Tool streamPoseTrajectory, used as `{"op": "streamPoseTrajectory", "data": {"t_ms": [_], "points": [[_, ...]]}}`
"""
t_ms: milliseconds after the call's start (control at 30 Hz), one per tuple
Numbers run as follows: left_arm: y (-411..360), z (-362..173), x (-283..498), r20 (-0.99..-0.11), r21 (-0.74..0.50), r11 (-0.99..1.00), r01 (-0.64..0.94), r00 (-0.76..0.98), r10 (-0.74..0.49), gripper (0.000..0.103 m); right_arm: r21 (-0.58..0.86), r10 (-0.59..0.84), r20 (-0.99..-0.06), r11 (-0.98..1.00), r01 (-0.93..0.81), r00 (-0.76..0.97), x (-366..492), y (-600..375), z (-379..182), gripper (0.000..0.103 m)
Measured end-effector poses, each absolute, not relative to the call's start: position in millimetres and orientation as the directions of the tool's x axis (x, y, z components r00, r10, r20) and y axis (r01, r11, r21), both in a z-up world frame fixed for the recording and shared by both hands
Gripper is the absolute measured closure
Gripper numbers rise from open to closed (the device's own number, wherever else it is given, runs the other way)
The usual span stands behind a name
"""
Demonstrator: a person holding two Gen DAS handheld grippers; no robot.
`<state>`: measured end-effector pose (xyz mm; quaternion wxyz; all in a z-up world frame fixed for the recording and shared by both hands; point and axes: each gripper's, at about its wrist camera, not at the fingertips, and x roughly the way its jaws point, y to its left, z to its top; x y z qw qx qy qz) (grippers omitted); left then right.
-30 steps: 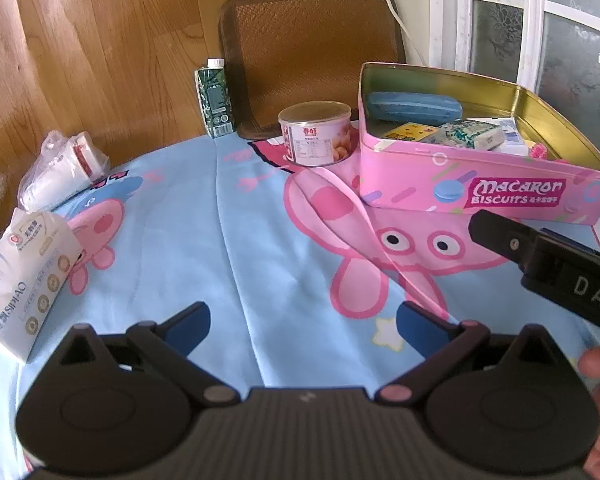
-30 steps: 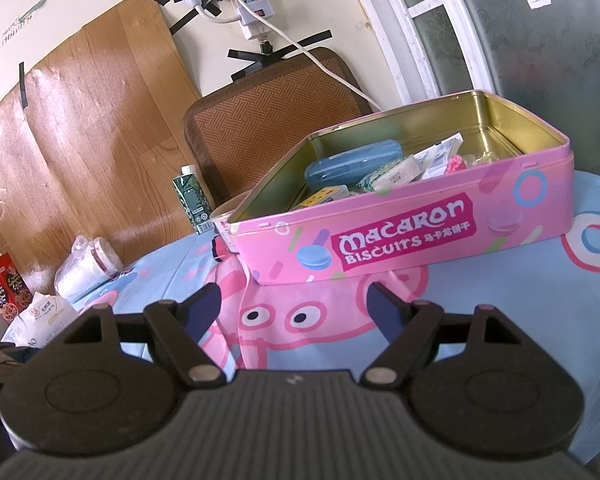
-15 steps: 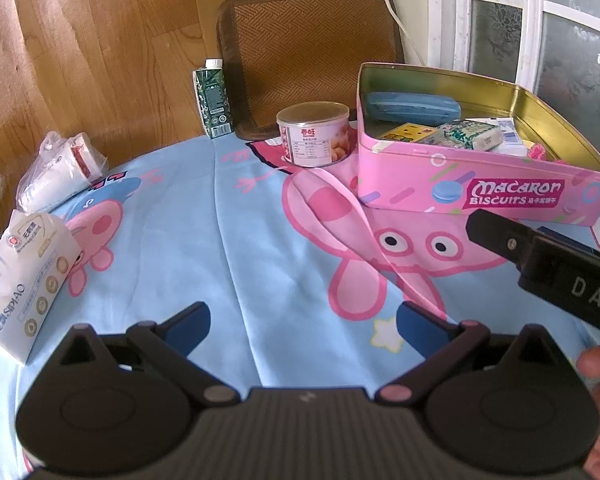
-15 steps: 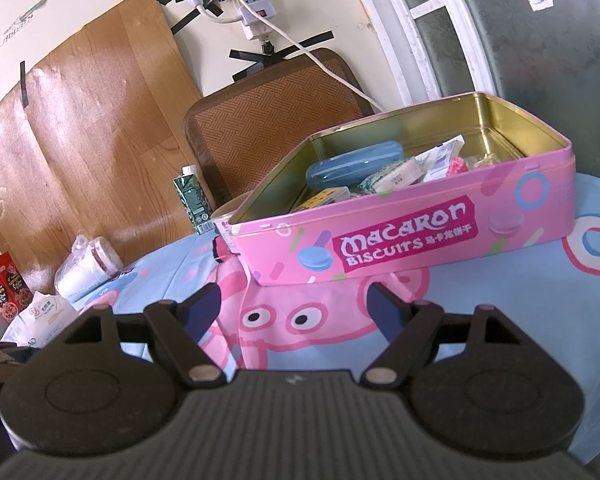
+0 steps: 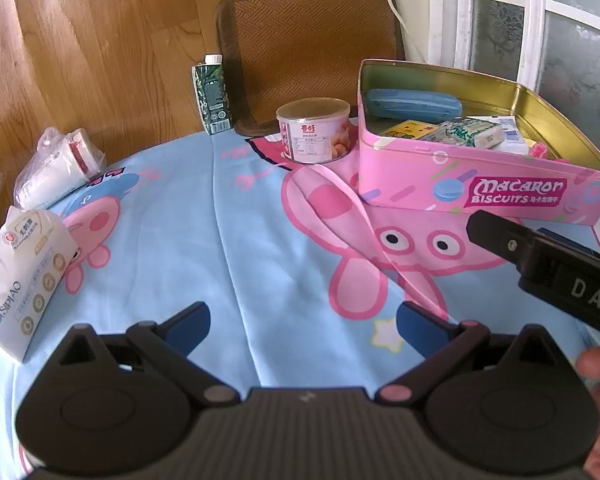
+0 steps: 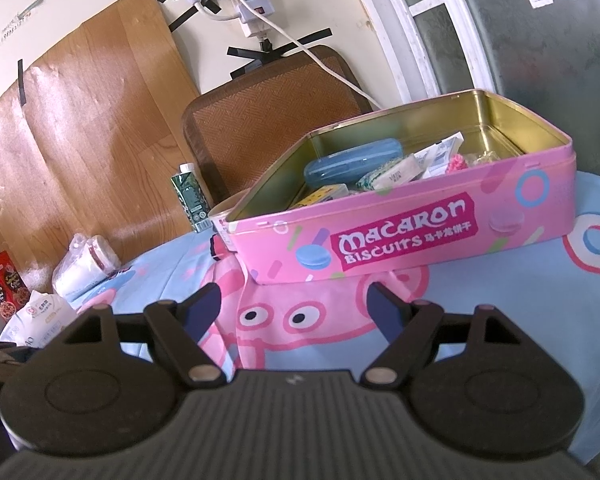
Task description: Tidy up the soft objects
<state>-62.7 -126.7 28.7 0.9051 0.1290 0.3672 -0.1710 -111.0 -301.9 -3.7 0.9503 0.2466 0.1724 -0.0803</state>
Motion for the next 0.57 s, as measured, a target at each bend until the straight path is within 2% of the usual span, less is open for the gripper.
{"op": "streamPoseTrajectory", "data": {"t_ms": [567], "points": [[-121.1, 30.8, -64.0, -0.694, 0.069, 0.906, 0.419, 0.672, -0.258, 0.000, 0.435, -0.069, -0.367, 0.869, 0.236, 0.928, -110.0, -300.5, -4.5, 0.021]]}}
